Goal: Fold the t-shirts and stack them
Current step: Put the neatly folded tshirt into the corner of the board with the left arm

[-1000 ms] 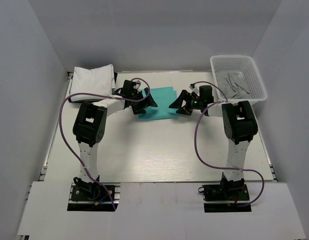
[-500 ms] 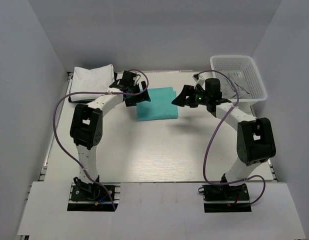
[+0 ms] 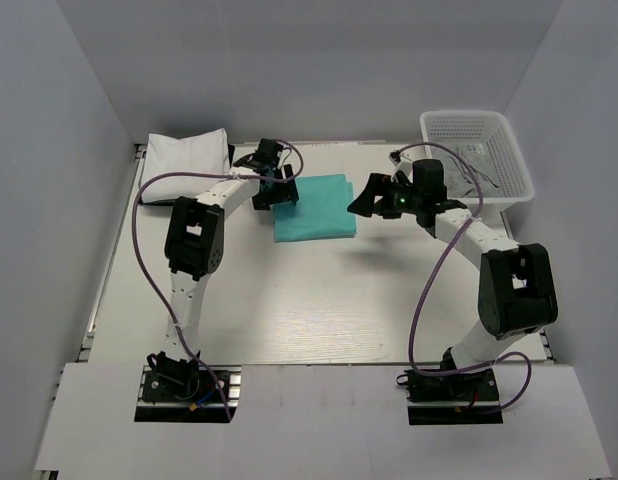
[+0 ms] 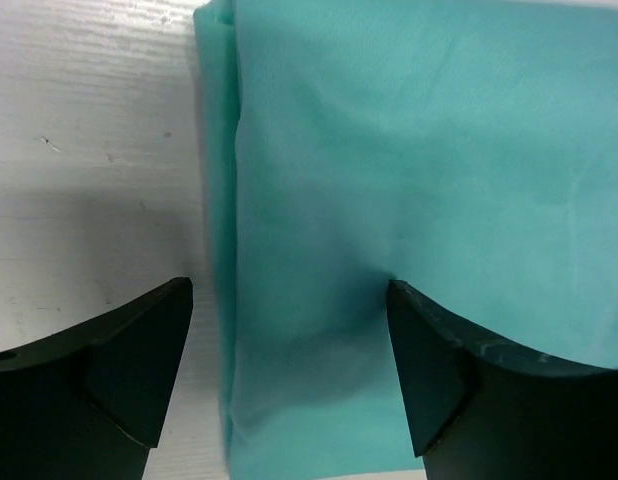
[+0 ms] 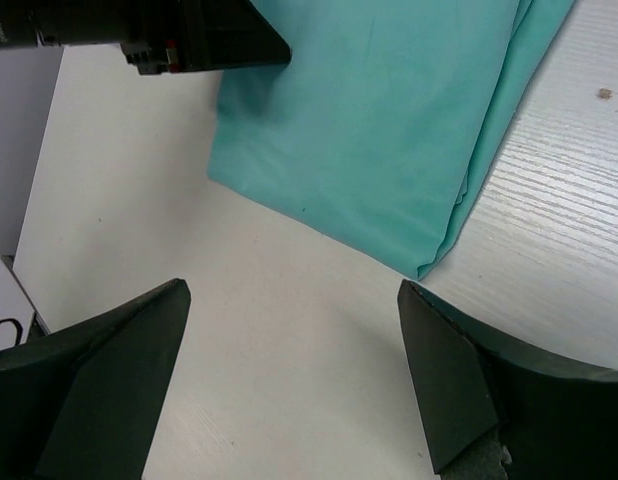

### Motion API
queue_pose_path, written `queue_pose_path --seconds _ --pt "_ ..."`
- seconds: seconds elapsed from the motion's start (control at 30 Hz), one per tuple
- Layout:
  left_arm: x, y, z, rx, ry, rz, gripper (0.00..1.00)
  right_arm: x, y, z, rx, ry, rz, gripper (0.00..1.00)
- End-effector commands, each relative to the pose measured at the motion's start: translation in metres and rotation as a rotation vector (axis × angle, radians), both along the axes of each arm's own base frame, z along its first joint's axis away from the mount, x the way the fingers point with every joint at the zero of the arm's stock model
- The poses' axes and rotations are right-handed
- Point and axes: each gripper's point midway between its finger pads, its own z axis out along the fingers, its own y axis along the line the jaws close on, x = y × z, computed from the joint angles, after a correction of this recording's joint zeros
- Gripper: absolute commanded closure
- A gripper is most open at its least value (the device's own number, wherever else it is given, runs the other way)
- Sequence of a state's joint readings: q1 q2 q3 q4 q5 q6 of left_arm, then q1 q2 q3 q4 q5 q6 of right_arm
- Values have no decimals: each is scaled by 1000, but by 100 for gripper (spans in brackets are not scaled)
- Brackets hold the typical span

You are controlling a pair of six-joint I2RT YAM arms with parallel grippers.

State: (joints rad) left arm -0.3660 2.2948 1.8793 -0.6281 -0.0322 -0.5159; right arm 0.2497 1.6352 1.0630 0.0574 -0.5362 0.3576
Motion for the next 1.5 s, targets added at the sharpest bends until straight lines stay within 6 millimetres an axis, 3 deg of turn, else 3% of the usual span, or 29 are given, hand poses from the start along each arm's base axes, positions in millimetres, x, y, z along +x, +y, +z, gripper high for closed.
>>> queue_pose_path --seconds 0.0,0.03,0.07,0.2,0.37,0.43,0.57,0.6,0.63,0.67,0.7,0.77,0.8,0.9,0.93,0.97,1.1,1.27,1.47 --pt "-12 3 -9 51 46 -4 13 3 -6 17 -12 -64 -22 10" --pt "-13 1 -9 40 50 -11 23 4 -7 16 -12 -61 -32 10" --pt "-19 6 -22 64 80 -5 26 5 -8 14 -14 -53 -42 10" --pt "-39 8 -52 175 164 -21 32 6 -11 11 -25 -45 -57 10" --pt "-69 14 -70 255 240 -26 32 9 -13 11 -30 -45 -75 10" --pt "-77 15 -76 286 251 -30 37 8 -15 8 -37 -40 -82 10" --pt "-81 10 -100 298 299 -38 62 9 -17 7 -47 -46 -94 10" --pt "-73 7 -96 291 284 -37 75 10 -18 7 -48 -46 -99 10" --pt "-72 6 -96 291 285 -37 82 10 -18 8 -47 -48 -100 10" --pt "-69 6 -93 298 279 -33 100 10 -19 7 -48 -47 -103 10" --pt "-66 5 -90 298 269 -44 100 11 -21 6 -54 -47 -110 10" --pt "-49 11 -72 317 200 -35 100 11 -22 7 -55 -51 -110 10" --pt "-35 15 -45 343 121 -44 100 11 -23 5 -56 -46 -115 10" --pt "-14 15 3 351 -27 -68 100 10 -22 8 -45 -58 -109 10" --pt "-9 17 20 374 -81 -112 100 8 -23 5 -45 -48 -111 10" --pt "-4 14 53 356 -158 -140 100 8 -22 7 -40 -56 -111 10" --pt "3 18 105 394 -292 -211 100 7 -24 6 -42 -56 -118 10" --pt "3 43 122 486 -310 -221 100 4 -26 9 -45 -69 -120 10" --pt "8 52 160 554 -387 -242 100 6 -28 6 -57 -66 -135 10"
